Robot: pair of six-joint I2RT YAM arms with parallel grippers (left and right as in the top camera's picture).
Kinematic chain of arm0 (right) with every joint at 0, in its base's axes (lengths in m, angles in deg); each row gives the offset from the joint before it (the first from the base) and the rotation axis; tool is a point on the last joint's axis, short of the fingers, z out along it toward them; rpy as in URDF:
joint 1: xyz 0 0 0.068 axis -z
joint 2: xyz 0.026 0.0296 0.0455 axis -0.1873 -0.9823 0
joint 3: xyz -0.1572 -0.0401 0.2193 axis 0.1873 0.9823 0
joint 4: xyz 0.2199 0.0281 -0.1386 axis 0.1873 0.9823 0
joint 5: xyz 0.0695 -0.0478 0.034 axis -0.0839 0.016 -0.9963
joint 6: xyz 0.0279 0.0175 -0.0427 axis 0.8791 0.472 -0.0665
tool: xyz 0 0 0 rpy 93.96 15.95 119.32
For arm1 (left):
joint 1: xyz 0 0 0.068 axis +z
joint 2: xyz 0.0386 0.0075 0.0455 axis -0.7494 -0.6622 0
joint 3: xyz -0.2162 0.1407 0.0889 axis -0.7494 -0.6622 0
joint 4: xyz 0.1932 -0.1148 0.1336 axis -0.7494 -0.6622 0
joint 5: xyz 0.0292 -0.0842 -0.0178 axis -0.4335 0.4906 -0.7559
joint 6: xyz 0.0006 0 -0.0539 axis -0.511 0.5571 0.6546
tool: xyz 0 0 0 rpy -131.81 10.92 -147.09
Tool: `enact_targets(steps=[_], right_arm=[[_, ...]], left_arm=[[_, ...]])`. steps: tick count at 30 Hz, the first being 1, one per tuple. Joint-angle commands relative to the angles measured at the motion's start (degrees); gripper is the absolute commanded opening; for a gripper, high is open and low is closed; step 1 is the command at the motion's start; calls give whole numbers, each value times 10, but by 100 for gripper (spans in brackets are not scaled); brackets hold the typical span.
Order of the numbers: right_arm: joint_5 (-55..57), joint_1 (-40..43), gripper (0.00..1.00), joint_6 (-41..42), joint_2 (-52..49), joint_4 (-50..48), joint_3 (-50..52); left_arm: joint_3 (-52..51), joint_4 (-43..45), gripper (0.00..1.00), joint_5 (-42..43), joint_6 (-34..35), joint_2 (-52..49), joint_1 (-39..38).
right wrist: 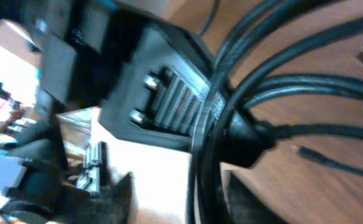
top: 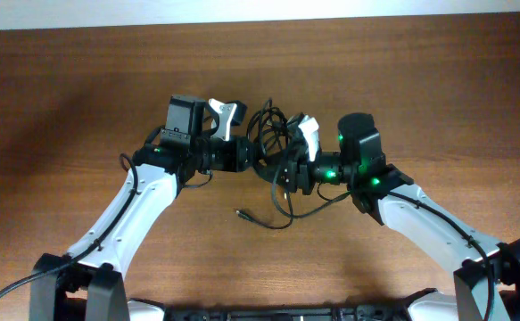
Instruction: Untangle cables
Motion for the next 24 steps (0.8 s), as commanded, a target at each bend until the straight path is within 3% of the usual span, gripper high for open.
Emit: enact_targets(steps=[1,4,9,11,13,17,21,24], right_arm=[[-169,11,24,-2,-2,-60,-2],[-225,47,13,61,-2,-159,-2],[-221,121,4,73,-2,-189,-2],[-221,146,5,73,-2,-189,-2],[-221,164,30,88,-2,-188,-2],[-181,136,37,85,-5,-128,-2],[-155,90,51,51,-26,-88,-2],[-115,48,54,40,-48,-88,-2]], left_arm=[[5,-14,0,-67,6,1,16],[5,-64,0,-152,5,1,28],[5,-115,0,-157,-6,1,28],[5,-127,0,-157,-18,1,28],[5,-127,0,-131,-55,1,27],[5,-91,0,-12,-119,1,27],[5,-61,0,2,-121,1,26],[5,-60,0,3,-121,1,14]])
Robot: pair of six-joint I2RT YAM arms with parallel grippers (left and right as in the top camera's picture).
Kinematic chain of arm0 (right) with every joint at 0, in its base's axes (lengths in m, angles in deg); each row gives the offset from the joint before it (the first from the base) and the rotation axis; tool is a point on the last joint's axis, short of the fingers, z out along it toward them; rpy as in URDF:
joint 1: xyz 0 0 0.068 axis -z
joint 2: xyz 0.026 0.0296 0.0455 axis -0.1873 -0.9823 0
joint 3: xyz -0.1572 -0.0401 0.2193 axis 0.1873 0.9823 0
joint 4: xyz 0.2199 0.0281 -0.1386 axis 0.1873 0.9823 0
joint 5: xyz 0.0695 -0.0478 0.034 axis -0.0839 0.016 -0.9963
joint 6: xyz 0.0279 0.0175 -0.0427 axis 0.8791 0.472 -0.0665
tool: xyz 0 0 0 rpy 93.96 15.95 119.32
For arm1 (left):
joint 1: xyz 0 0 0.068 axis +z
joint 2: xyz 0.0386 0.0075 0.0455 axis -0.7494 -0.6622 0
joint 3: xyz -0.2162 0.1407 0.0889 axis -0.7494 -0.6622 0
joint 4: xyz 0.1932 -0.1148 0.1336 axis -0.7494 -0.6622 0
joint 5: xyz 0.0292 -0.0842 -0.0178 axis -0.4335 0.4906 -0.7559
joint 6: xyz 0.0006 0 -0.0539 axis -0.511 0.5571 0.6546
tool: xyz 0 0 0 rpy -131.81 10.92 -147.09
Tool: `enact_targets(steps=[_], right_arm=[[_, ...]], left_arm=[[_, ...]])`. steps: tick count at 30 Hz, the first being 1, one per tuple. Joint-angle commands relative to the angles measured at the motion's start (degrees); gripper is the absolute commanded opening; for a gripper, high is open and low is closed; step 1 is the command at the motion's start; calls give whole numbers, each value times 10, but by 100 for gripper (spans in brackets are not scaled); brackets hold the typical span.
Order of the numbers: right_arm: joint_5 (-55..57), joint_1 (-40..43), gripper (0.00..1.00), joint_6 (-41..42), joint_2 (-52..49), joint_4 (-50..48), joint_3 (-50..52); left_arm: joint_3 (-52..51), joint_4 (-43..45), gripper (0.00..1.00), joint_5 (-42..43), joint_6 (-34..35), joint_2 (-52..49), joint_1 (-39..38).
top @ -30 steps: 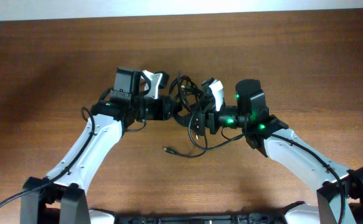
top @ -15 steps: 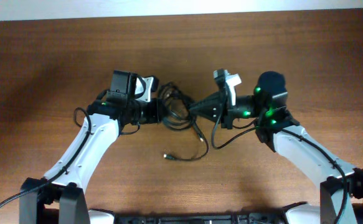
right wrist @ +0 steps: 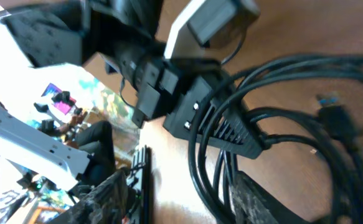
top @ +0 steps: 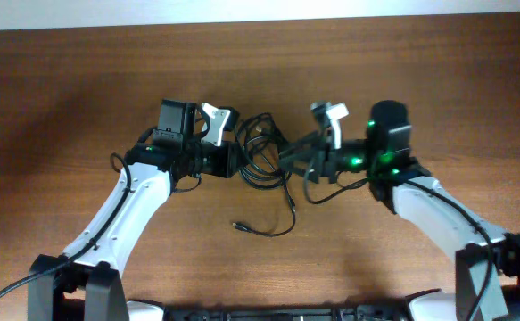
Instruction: Untangle cables
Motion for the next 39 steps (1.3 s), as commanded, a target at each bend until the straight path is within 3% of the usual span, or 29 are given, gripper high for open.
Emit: enact_targets(steps=[1,8,10,12,13,18,21,25,32,35,36,37,39], right_arm=[[65,-48,54,-23,-29,2,-2],[66,-119,50,-23,-59,1,-2],[5,-122,37,-23,-59,-21,-2],[-55,-121,9,-17,-59,-59,-2],[-77,-119,4,0,-59,-87,-2],[-80,-67,4,143,-59,-296,-2],[-39,9,4,212,-59,-367,-2],[-13,96,4,220,-59,-350,-2],[-9,177,4,217,-59,-270,-2],[-10,195,4,217,-59,-254,-2],[-10,197,4,217,-59,-245,-2],[-10,196,4,217,-59,-229,-2],[-9,186,19,202,-59,-193,-2]], left_arm=[[5,3,0,37,-20,1,-16],[5,22,0,18,33,1,-27],[5,19,0,-43,69,1,-24],[5,16,0,-97,107,1,-22],[5,16,0,-107,111,1,-22],[5,-33,0,-118,86,1,-23],[5,-96,0,-185,87,1,-23],[5,-114,0,-198,91,1,-22],[5,-114,0,-284,245,1,-19],[5,-112,0,-296,276,1,-3],[5,-109,0,-290,271,1,1],[5,-95,0,-257,219,1,3],[5,-62,0,-163,102,1,3]])
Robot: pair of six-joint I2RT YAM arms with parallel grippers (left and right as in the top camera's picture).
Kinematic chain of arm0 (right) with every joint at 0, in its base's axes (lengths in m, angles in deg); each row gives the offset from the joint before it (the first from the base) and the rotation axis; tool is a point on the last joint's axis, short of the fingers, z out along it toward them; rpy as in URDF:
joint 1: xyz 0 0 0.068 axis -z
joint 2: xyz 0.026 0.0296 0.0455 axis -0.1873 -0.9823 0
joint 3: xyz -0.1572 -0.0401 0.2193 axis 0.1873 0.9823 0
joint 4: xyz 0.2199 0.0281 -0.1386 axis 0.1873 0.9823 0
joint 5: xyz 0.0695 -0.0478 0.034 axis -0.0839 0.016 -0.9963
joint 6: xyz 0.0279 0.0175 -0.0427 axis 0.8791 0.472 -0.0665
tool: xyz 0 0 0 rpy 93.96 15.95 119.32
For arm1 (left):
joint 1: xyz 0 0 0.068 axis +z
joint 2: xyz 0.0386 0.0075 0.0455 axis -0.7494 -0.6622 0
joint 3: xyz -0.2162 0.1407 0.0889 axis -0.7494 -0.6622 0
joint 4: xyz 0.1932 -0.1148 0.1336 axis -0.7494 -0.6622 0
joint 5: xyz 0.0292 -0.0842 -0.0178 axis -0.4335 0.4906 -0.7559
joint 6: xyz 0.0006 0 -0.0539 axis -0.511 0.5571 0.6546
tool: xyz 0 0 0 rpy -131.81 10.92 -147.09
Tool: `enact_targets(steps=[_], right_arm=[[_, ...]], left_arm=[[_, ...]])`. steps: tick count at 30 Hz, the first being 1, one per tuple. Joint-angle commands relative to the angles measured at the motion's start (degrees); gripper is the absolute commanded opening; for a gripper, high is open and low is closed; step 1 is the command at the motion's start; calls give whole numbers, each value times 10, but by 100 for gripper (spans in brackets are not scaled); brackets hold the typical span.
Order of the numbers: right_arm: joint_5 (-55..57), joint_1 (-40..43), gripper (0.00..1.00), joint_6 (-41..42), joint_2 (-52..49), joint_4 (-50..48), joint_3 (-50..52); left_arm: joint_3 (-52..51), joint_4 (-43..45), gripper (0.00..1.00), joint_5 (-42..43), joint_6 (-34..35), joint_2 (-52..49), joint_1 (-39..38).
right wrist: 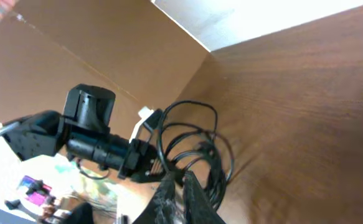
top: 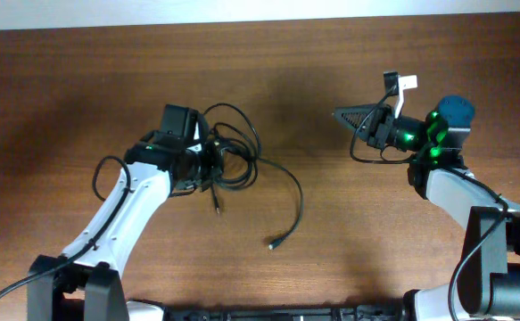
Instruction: Untangle cables
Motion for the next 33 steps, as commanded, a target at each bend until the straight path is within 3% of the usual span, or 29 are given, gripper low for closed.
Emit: enact_targets(steps=[1,4,8,10,12,18,24,33], right_arm=[[3,-18,22,-45,7,54,-5],[24,-61,31,-123,7,157,-5],[42,-126,50,-153,7,166,-6],[70,-154,56,-153,7,165,-6],[84,-179,56,-137,7,165,-6],[88,-201,55,-4,7,165,-6],[65,-205,54,39,7,162,-6],[70,-229,55,38,7,167,-6]], left_arm=[[0,50,0,152,-183,1,2],[0,58,0,221,-297,1,2],[0,57,0,221,-357,1,-8],[0,57,0,220,-379,1,-21],[0,57,0,193,-402,1,-43],[0,55,0,-32,-364,1,-101],[0,55,0,-38,-365,1,-108],[0,66,0,-38,-349,1,-108]])
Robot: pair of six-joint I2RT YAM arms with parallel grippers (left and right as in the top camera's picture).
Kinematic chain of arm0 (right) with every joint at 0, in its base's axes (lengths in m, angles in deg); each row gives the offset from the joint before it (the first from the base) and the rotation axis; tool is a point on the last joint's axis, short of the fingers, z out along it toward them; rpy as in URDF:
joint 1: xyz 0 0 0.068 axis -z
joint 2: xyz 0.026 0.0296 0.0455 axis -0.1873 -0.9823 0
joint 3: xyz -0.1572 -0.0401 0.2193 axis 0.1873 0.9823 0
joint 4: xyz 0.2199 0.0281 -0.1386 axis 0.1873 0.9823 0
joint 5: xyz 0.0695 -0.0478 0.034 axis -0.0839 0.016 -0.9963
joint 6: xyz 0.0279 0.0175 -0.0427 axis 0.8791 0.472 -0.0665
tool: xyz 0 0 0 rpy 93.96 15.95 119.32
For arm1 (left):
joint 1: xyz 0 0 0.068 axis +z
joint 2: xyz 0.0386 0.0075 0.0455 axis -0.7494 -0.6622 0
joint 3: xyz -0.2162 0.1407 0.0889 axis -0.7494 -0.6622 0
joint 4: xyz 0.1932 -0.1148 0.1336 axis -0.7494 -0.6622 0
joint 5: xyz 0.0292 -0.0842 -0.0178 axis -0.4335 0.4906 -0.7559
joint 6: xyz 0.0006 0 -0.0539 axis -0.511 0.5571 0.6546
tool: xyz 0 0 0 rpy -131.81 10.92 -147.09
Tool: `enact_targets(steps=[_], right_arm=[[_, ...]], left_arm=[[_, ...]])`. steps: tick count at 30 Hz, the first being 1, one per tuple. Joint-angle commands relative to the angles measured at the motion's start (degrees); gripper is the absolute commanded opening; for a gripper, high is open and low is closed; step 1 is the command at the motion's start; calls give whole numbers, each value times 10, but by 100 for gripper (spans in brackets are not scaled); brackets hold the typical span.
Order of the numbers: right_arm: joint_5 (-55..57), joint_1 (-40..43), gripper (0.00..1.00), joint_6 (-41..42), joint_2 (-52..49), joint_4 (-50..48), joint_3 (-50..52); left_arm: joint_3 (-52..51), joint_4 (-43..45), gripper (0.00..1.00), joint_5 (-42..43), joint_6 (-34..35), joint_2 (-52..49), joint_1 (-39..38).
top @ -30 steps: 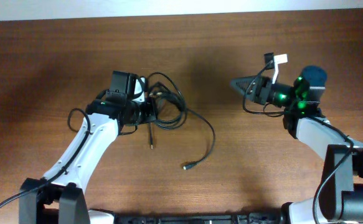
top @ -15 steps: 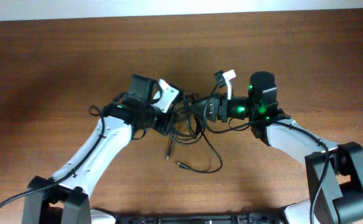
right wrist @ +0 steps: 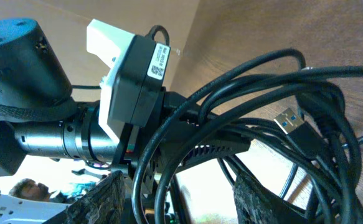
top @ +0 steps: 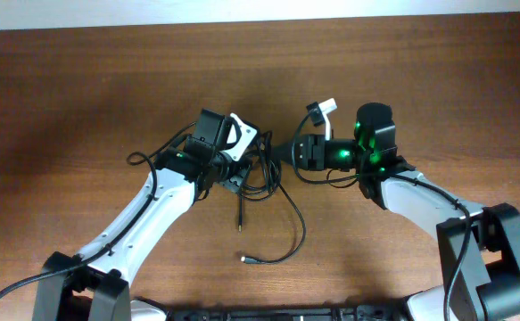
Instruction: Untangle cables
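A tangle of black cables (top: 261, 175) lies at mid-table, held between both arms. My left gripper (top: 240, 168) comes in from the left and is shut on the bundle; in the right wrist view its ribbed black finger (right wrist: 215, 148) sits inside the loops. My right gripper (top: 277, 152) reaches in from the right and stands open, fingers (right wrist: 103, 200) wide apart with several strands (right wrist: 169, 155) running between them. A USB plug (right wrist: 293, 118) sticks out of the bundle. One loose cable (top: 293, 223) trails toward the front and ends in a plug (top: 249, 259).
A second short cable end (top: 240, 223) hangs down from the bundle toward the front. The brown wooden table (top: 81, 98) stretches on all sides; its far edge (top: 260, 20) meets a white wall. The left wrist's white camera housing (right wrist: 128, 62) is close to my right fingers.
My right gripper was shut, empty and far to the right; now it is open at the bundle with strands between its fingers. The left gripper and the bundle have shifted right, toward mid-table.
Both grippers were at the tangle in the middle. Then they stood a little apart with the cables stretched between them. Then the right gripper was far right, shut on nothing, with the bundle at the left gripper and one cable lying loose. Now both are at it again.
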Motion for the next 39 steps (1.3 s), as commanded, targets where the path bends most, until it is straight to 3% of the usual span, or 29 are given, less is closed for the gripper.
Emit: enact_targets(steps=[1,8,9,11,12,15,19,23,28,30,32,33,36,39], right_arm=[[2,-30,54,2,6,2,-2],[46,-66,48,2,6,2,-2],[46,-66,42,2,6,2,-2],[47,-66,7,2,6,2,-2],[47,-66,4,2,6,2,-2],[44,-54,4,-4,6,-24,-2],[16,7,4,34,6,-136,-2],[-10,70,4,89,6,-277,-2],[-10,111,4,90,6,-247,-1],[-10,112,4,90,6,-228,-1],[-10,111,4,87,6,-194,-1],[-10,110,4,70,6,-165,-1],[-5,104,18,-38,6,-53,-1],[-2,93,32,-182,6,38,-1]], left_arm=[[1,5,0,-4,15,1,-3],[1,1,0,-4,14,1,-3],[1,1,0,-4,14,1,-3],[1,1,0,-4,15,1,-3],[1,1,0,-4,14,1,-3],[1,-2,0,-4,16,1,-2],[1,-51,0,-93,113,1,18],[1,-88,0,-102,170,1,52],[1,-88,0,-95,342,1,86],[1,-83,0,-66,370,1,99],[1,-67,0,-33,344,1,103],[1,-46,0,5,278,1,102],[1,-15,0,162,94,1,102],[1,-15,0,320,-10,1,103]])
